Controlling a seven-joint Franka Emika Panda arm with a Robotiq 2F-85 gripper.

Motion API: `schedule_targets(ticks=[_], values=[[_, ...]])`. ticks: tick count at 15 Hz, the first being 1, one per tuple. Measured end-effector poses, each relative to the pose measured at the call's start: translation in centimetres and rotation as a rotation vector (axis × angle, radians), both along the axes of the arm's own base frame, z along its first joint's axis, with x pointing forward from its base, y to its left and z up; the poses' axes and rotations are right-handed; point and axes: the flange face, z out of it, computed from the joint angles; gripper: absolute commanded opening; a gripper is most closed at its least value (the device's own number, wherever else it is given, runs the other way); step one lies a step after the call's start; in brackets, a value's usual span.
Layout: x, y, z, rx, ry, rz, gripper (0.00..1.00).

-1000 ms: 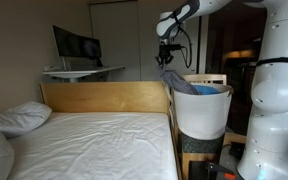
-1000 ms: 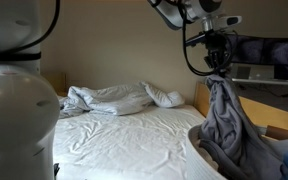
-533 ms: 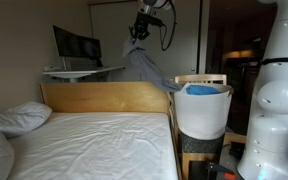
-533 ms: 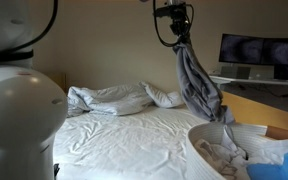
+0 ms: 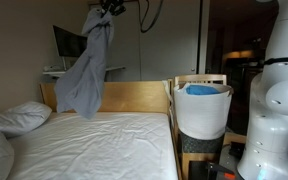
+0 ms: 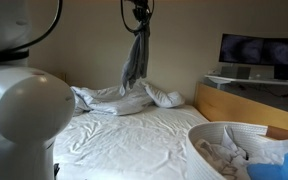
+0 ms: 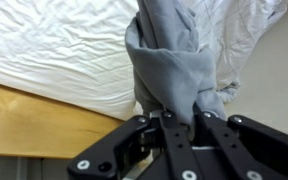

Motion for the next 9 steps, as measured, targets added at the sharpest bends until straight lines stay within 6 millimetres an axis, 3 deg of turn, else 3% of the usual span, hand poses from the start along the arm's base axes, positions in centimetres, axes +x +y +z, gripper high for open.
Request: schedule_targets(ticks=[3, 6, 7, 8, 9], values=[[-0.5, 1.7, -3.8, -0.038, 0.143, 0.053, 0.04], [-1.0, 1.5, -11.0, -0.086, 0.305, 0.096, 0.04], [-1.3, 1.4, -13.4, -0.098, 0.349, 0.107, 0.16], [-1.4, 1.3, -15.0, -0.103, 0.375, 0.108, 0.16], [-1.2, 1.4, -15.1, -0.103, 0.377, 0.109, 0.16]])
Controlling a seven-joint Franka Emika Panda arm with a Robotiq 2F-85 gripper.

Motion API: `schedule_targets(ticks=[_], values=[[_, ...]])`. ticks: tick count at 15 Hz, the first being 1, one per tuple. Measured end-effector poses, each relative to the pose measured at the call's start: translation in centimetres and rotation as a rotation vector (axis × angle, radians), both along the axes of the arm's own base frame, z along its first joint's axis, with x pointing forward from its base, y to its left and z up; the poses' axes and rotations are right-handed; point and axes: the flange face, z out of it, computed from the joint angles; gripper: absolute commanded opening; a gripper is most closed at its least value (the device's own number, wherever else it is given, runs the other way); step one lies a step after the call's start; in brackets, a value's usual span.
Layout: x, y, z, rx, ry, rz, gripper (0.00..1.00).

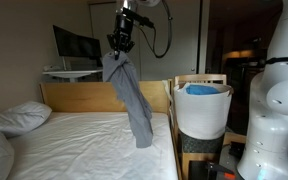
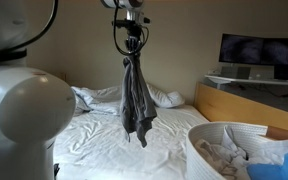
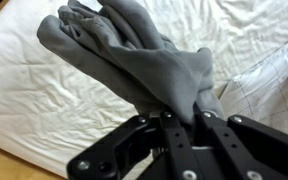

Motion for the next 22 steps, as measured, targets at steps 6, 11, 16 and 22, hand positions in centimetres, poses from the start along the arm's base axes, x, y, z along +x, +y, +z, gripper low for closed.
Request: schedule_targets(ticks=[6, 11, 16, 22], values=[[0.2, 0.1, 1.4, 0.004, -0.028, 0.001, 0.48], [2.3, -0.2, 5.8, 0.026, -0.118, -0.012, 0.80], [5.3, -5.9, 12.5, 0.025, -0.261, -0.118, 1.00], [3.2, -23.8, 16.2, -0.107, -0.240, -0.378, 1.00]])
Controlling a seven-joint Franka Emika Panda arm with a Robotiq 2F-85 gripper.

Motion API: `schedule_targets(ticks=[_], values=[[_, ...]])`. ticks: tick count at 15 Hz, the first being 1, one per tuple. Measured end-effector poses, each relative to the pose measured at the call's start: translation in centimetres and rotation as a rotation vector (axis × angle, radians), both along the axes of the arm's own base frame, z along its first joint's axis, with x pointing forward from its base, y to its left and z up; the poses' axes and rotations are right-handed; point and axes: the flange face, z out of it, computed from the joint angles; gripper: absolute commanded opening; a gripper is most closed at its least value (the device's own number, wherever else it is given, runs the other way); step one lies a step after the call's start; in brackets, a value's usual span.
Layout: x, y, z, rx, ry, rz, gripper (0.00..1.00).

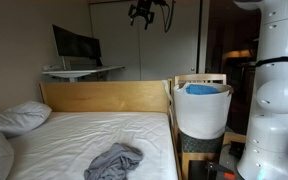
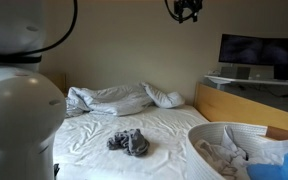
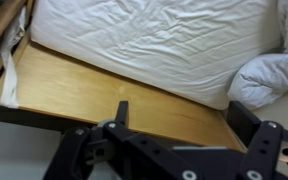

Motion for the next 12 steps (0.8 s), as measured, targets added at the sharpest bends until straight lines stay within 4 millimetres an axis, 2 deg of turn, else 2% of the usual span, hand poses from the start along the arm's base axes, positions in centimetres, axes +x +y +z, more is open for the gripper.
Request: schedule_targets(ticks=[3, 5, 7, 12], values=[[-3.3, -9.6, -0.4, -0.048, 0.080, -0.184, 1.00], [-5.7, -15.8, -1.7, -0.068, 0.146, -0.295, 1.00], [-8.1, -21.6, -4.1, -0.061, 0.231, -0.389, 1.00], [-13.7, -34.7, -12.0, -0.047, 0.376, -0.649, 1.00]])
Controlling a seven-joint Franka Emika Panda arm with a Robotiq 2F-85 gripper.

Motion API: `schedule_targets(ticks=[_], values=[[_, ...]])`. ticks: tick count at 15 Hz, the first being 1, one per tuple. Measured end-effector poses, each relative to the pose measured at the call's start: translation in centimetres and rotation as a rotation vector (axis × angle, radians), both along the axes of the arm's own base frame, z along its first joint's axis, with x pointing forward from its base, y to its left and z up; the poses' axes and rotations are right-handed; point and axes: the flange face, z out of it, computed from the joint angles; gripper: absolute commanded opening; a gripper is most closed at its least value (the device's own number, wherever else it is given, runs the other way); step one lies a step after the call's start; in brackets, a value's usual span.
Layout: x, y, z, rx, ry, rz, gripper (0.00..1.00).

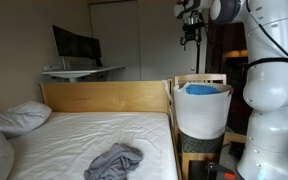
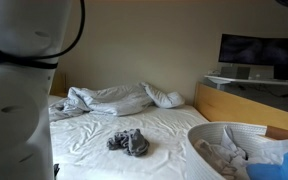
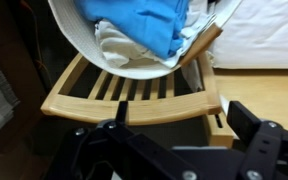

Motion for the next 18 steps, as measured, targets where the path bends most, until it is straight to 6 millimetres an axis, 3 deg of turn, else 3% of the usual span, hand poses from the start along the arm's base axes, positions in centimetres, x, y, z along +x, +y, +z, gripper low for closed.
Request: schedule_targets(ticks=[2, 4, 6, 12, 14, 18], values=[[-0.3, -2.7, -2.9, -0.034, 0.016, -0.050, 1.00], [1.4, -2.1, -4.6, -0.032, 0.018, -0.037, 1.00], [3.0, -0.7, -4.7, -0.031, 0.013, -0.023, 1.00], [3.1, -0.7, -5.4, -0.023, 0.024, -0.022, 1.00], [2.9, -1.4, -7.9, -0.001, 0.070, -0.023, 1.00], [1.4, -3.7, -15.4, 0.045, 0.236, -0.023, 1.00]])
